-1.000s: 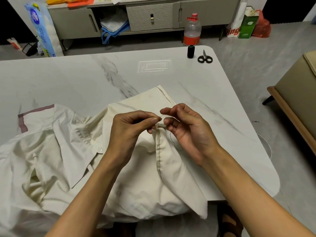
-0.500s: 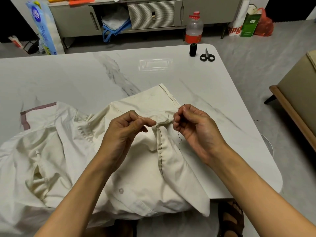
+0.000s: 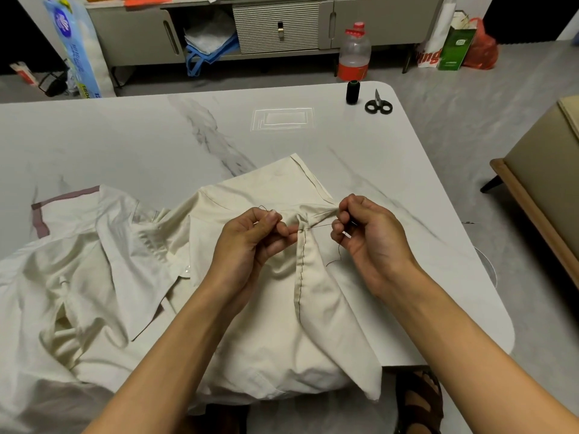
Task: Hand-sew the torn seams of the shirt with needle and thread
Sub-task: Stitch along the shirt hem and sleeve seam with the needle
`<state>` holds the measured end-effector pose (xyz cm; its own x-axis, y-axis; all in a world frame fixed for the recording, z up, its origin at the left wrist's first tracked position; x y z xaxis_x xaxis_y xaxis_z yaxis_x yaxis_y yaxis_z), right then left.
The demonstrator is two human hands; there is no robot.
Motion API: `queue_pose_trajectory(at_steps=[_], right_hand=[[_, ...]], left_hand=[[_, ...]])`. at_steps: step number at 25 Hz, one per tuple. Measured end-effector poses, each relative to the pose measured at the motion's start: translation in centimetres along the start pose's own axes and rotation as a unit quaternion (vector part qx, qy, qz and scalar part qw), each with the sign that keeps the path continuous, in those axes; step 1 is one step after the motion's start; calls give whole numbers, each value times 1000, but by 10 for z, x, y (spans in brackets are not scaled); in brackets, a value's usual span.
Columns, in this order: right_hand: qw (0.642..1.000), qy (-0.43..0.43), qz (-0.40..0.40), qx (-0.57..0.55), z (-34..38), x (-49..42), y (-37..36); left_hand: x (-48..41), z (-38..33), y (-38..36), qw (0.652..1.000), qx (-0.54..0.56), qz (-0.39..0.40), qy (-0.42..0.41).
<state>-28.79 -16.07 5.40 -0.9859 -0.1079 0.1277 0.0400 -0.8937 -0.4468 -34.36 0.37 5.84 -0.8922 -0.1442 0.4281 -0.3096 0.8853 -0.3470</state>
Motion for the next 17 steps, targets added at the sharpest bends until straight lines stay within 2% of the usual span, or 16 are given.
queue_pose_trajectory(at_steps=[4, 10, 15, 17], right_hand=[[999, 26, -29, -3, 8, -3, 9], [997, 57, 29, 52, 16, 1, 1], [989, 85, 75, 96, 23, 3, -4], [986, 93, 87, 110, 25, 3, -6]], left_hand=[[-5, -1, -8, 999, -3, -16, -29], [-4, -5, -22, 998, 7, -7, -69], [-3, -13, -26, 982, -134, -47, -126], [-4, -12, -26, 981, -143, -50, -124]])
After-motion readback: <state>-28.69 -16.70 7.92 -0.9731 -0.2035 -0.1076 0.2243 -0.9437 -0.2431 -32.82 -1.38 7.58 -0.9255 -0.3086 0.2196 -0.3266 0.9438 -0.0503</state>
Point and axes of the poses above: each hand's wrist, its own x-axis away from the middle knuckle, its own y-axis out of the back of the hand, z = x × y, the point moved 7 cm from there along -x, towards the middle knuckle, and after that the axes turned 12 degrees about y, right-handed, at the moved point
